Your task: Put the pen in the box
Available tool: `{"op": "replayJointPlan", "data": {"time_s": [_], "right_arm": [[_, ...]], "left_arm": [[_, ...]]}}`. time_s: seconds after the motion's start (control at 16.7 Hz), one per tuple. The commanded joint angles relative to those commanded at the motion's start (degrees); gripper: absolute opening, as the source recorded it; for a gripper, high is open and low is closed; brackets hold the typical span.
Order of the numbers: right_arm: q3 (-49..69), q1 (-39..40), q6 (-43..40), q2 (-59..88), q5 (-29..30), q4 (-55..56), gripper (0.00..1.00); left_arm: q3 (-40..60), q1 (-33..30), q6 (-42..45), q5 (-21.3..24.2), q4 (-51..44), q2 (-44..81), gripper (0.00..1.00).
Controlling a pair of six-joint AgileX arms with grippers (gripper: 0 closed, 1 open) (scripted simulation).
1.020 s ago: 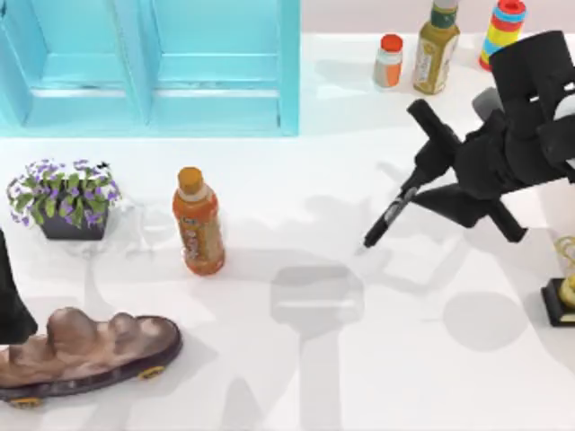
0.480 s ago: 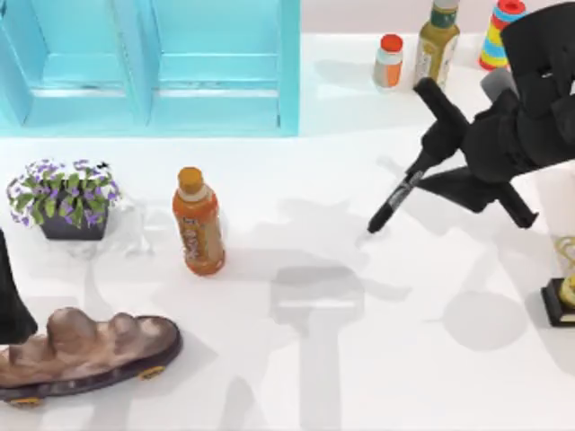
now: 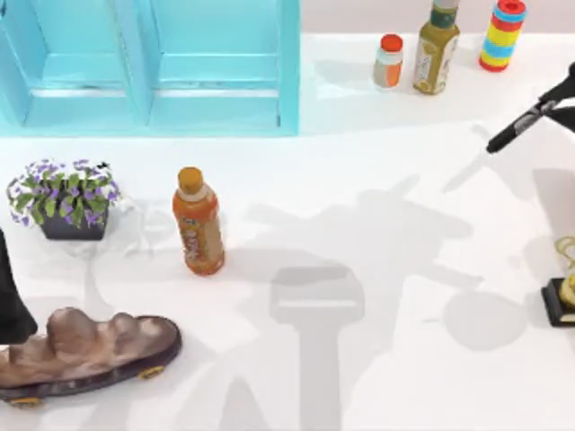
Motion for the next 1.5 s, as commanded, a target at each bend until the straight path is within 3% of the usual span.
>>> {"op": "replayJointPlan", "data": {"time_s": [0.54,0.78,1.02,1.5], "right_arm": [[-8.9,-35.8,-9.9,-7.6,-3.1,-6.4,0.0],[-11.7,-47.7,-12.5,-8.6,-3.8,-9.2,0.0],[-12.8,-52.1,-13.2,-8.7,-4.0,-10.4,0.0],[-13.4,-48.5,-10.7,-7.9,-3.0,-8.6,0.0]], "left_arm": [[0.0,0.0,0.0,0.0,0.0,0.0,1.0],[0.0,0.0,0.0,0.0,0.0,0.0,1.0],[0.0,0.0,0.0,0.0,0.0,0.0,1.0],[0.0,0.0,0.0,0.0,0.0,0.0,1.0]]}}
